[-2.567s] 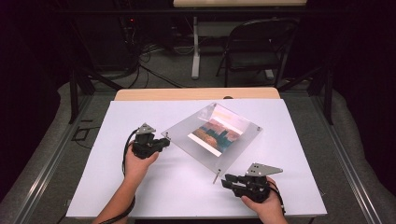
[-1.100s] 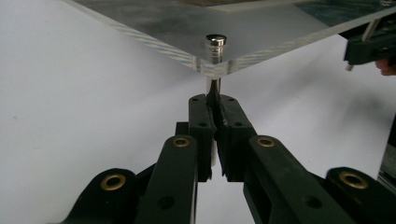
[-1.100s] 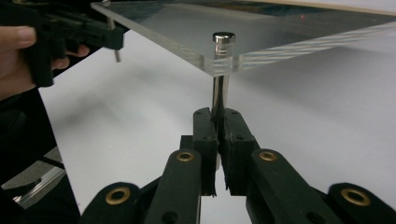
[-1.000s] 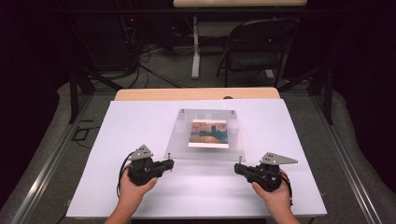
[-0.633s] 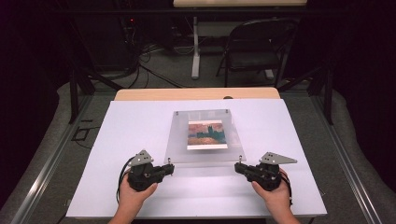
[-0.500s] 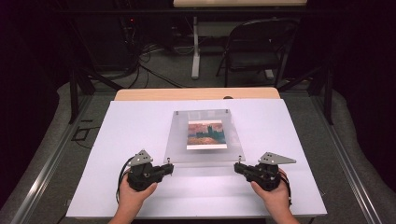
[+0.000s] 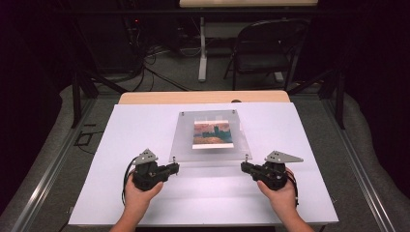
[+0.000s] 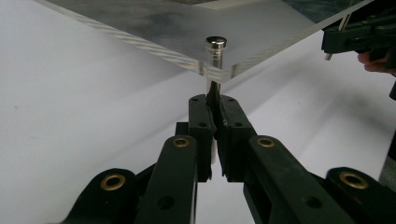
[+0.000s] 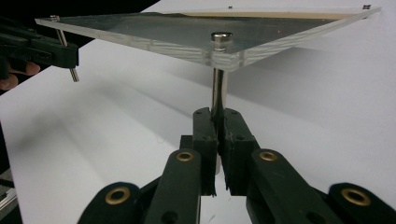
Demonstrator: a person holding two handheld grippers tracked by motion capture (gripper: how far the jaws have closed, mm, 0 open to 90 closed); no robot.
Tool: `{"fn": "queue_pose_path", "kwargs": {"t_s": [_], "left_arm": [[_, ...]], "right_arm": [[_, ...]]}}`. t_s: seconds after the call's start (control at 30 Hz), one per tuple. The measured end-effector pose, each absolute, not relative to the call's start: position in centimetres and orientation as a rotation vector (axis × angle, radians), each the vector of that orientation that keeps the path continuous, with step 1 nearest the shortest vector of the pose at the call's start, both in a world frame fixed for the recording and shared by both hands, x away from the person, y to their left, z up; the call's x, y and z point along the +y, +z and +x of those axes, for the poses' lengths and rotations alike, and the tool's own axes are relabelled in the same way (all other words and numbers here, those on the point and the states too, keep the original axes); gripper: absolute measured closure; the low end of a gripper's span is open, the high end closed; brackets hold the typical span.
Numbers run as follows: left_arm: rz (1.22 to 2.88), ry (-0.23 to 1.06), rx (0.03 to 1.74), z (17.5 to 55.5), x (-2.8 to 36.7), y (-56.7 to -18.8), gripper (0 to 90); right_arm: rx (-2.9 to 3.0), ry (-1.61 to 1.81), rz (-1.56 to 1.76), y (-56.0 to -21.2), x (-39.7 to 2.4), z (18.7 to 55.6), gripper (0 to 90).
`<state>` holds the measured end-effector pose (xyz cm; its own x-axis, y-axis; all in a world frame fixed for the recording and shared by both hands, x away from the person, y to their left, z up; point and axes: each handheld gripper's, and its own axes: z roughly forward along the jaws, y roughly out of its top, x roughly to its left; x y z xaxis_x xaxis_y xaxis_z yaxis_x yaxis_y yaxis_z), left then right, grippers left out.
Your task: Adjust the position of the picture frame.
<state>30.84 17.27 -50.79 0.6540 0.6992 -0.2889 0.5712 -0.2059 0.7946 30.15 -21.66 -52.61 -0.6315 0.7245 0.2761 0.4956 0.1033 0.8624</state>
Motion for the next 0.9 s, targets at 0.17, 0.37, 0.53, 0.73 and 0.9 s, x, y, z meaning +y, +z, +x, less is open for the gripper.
{"fn": "queue_pose_path", "kwargs": {"t_s": [0.17, 0.37, 0.53, 0.73, 0.9], "left_arm": [[1.885, 0.170, 1.025, 32.4, 17.4, -50.8, 85.3], [1.879, 0.174, 1.041, 34.0, 17.3, -51.0, 85.3], [1.897, 0.187, 1.059, 34.4, 17.1, -52.1, 85.3], [1.931, 0.195, 1.066, 34.2, 17.0, -53.5, 85.1], [1.946, 0.207, 1.067, 34.2, 17.0, -54.0, 85.0]], "right_arm": [[2.152, 1.532, 1.232, -52.5, -21.2, 32.0, 85.6], [2.133, 1.515, 1.248, -52.5, -20.9, 33.7, 85.5], [2.131, 1.492, 1.271, -53.4, -20.7, 34.3, 85.2], [2.180, 1.433, 1.273, -54.7, -20.4, 34.2, 84.8], [2.190, 1.414, 1.279, -55.4, -20.1, 34.1, 84.6]]}}
